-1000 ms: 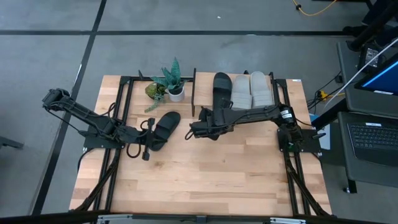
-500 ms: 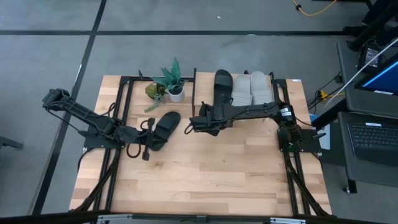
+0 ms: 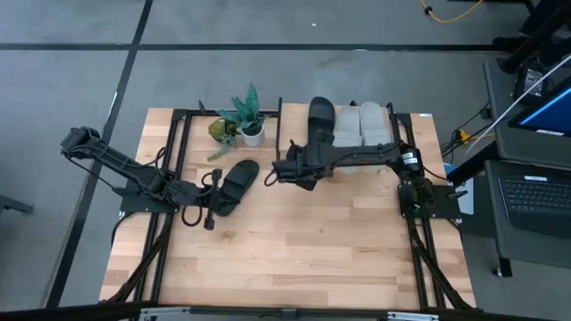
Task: Pick and place slides into the shelf
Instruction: Put the right black slipper on the shelf, then put the black slipper on the shelf
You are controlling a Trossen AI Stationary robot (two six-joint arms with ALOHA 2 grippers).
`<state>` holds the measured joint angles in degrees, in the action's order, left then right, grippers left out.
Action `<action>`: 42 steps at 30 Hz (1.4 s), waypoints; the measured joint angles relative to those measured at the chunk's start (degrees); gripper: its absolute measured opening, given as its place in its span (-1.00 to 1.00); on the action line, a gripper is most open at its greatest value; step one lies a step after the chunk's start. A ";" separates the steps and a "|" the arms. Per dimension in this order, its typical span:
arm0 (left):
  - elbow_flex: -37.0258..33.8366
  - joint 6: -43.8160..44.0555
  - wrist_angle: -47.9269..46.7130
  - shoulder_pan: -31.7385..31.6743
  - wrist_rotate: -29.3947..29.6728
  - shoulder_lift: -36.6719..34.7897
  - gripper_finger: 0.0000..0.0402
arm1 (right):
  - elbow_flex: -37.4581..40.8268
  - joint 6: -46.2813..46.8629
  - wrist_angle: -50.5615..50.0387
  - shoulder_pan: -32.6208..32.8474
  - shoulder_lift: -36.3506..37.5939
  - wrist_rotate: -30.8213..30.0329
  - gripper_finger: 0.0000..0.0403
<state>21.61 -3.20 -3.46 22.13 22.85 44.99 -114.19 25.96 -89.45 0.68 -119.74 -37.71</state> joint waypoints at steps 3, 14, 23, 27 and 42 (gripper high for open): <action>0.00 0.00 0.00 0.00 0.00 0.00 -1.00 | 0.00 -0.92 0.02 -0.33 0.00 0.02 -0.94; 0.00 -0.01 -0.09 0.00 0.00 0.00 -1.00 | 0.00 -1.93 0.04 -1.58 0.00 0.07 -0.94; 0.00 -0.02 -0.57 0.00 0.00 0.00 -1.00 | 0.00 -2.65 0.15 -1.61 0.04 1.52 -0.78; 0.00 -0.01 -0.57 0.00 -0.02 0.00 -1.00 | 0.00 -2.52 0.22 -1.59 0.04 1.36 -0.67; 0.00 0.04 -0.86 0.00 -0.02 -0.01 -1.00 | -1.30 -2.31 0.07 -1.59 0.04 1.30 -0.19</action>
<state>21.61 -3.16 -4.32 22.13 22.83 44.98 -115.49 23.65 -89.38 -0.91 -119.70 -36.42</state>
